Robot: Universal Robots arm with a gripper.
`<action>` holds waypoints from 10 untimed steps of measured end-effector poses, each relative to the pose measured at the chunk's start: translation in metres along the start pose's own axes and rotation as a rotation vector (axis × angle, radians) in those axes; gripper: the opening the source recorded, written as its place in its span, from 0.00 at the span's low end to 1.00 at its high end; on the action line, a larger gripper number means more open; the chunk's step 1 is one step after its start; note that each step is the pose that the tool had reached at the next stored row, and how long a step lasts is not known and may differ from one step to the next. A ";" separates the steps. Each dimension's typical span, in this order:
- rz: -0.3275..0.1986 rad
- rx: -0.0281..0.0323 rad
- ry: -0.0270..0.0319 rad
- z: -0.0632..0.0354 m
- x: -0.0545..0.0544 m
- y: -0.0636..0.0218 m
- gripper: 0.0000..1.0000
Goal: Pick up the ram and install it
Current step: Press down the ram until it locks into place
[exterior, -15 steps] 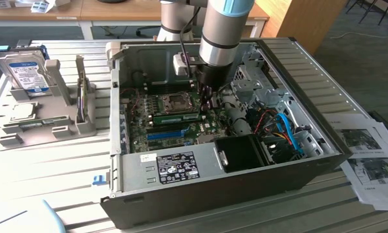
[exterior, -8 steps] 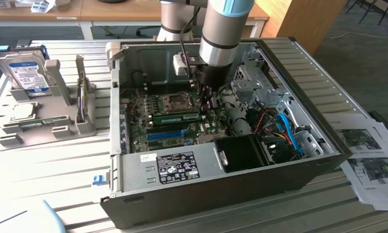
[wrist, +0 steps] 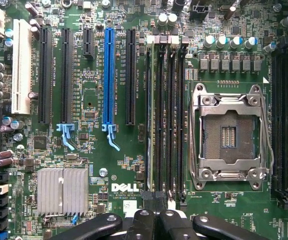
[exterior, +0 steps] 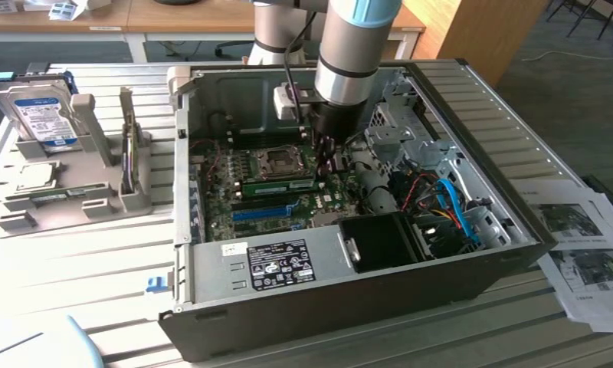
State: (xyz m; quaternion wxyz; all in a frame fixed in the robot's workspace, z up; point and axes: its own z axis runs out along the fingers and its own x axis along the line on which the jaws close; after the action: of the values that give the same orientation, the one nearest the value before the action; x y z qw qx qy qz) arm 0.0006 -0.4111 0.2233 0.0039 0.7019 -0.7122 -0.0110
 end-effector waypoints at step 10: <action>0.000 -0.0001 0.0001 0.0011 0.000 0.0000 0.09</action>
State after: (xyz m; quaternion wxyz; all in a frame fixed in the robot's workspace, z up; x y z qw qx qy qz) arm 0.0006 -0.4111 0.2222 0.0040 0.7019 -0.7122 -0.0110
